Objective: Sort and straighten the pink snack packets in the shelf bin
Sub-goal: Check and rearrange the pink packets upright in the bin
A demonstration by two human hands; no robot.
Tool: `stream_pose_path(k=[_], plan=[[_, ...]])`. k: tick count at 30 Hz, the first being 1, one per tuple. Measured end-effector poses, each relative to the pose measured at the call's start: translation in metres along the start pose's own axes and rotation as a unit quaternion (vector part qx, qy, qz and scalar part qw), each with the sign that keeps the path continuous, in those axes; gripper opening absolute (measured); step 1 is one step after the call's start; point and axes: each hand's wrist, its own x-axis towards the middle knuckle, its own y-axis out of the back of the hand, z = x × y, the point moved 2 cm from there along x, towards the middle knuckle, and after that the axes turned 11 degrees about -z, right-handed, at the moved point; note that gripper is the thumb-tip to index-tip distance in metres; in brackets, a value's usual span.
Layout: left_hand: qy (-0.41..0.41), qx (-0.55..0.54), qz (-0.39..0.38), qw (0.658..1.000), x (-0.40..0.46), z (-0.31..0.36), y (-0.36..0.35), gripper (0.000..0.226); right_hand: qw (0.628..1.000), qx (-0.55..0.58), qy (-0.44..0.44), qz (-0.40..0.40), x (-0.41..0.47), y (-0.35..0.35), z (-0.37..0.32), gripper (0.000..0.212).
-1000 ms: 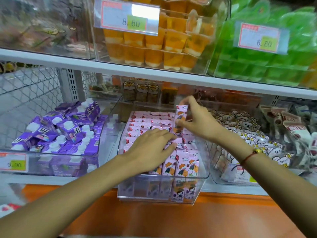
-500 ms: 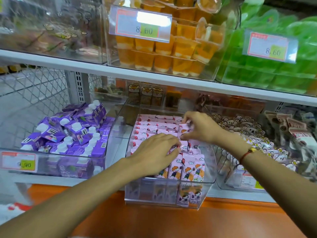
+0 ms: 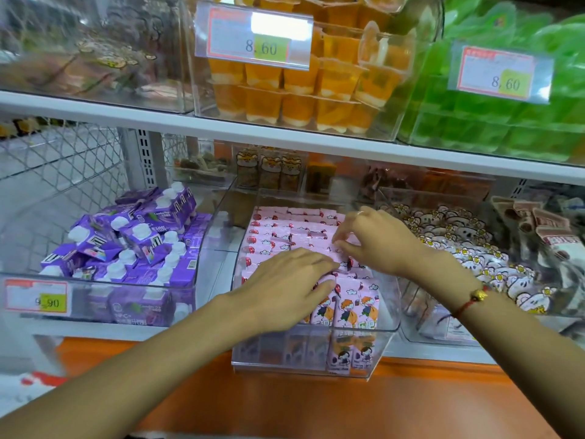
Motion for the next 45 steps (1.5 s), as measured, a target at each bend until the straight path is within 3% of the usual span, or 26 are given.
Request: stream_pose_path(k=[3, 6, 10, 13, 15, 17, 20, 22, 24, 26, 29, 32, 34, 40, 43, 45], plan=[[0.004, -0.011, -0.005, 1.000, -0.002, -0.002, 0.000, 0.039, 0.998, -0.062, -0.013, -0.029, -0.008, -0.005, -0.002, 0.033], [0.005, -0.015, -0.003, 1.000, -0.003, -0.002, -0.001, 0.038, 0.997, -0.052, -0.025, -0.049, -0.009, -0.010, -0.005, 0.034], [0.002, -0.019, -0.007, 1.000, -0.004, -0.004, -0.001, 0.035, 1.000, 0.003, -0.021, 0.009, -0.008, -0.005, -0.005, 0.016], [-0.001, -0.037, 0.006, 0.999, -0.004, -0.005, -0.002, 0.034, 0.987, 0.129, -0.036, 0.085, -0.012, -0.002, 0.002, 0.012], [0.000, -0.050, 0.016, 0.999, -0.005, -0.006, -0.005, 0.035, 0.949, 0.266, -0.054, 0.162, -0.019, 0.002, 0.003, 0.010], [0.005, -0.063, 0.024, 0.998, -0.005, -0.006, -0.006, 0.036, 0.884, 0.377, -0.061, 0.271, -0.029, 0.006, -0.001, 0.012], [0.027, -0.104, 0.041, 0.993, -0.005, -0.005, 0.000, 0.032, 0.779, 0.454, -0.066, 0.427, -0.045, 0.010, -0.011, 0.013], [0.062, -0.163, 0.090, 0.981, -0.006, -0.005, 0.010, 0.025, 0.739, 0.493, -0.068, 0.454, -0.051, 0.012, -0.015, 0.012], [0.100, -0.244, 0.164, 0.951, -0.010, -0.006, 0.021, 0.018, 0.727, 0.528, -0.081, 0.431, -0.055, 0.011, -0.019, 0.011], [0.107, -0.297, 0.213, 0.925, -0.014, -0.006, 0.031, 0.028, 0.729, 0.560, -0.096, 0.383, -0.058, 0.007, -0.024, 0.011], [0.074, -0.273, 0.184, 0.941, -0.022, 0.002, 0.039, 0.052, 0.701, 0.631, -0.105, 0.315, -0.060, 0.003, -0.035, 0.010], [0.056, -0.232, 0.170, 0.956, -0.027, 0.008, 0.040, 0.048, 0.641, 0.716, -0.101, 0.258, -0.060, 0.002, -0.044, 0.012], [0.057, -0.221, 0.188, 0.955, -0.029, 0.008, 0.039, 0.047, 0.626, 0.736, -0.096, 0.242, -0.061, 0.001, -0.046, 0.012], [0.059, -0.209, 0.215, 0.952, -0.028, 0.001, 0.033, 0.039, 0.633, 0.742, -0.080, 0.208, -0.061, 0.000, -0.045, 0.015], [0.041, -0.267, 0.213, 0.939, -0.026, 0.002, 0.030, 0.037, 0.657, 0.745, -0.020, 0.117, -0.061, -0.001, -0.045, 0.038], [0.031, -0.315, 0.198, 0.928, -0.024, 0.003, 0.028, 0.040, 0.670, 0.735, -0.005, 0.106, -0.061, -0.001, -0.045, 0.040]])
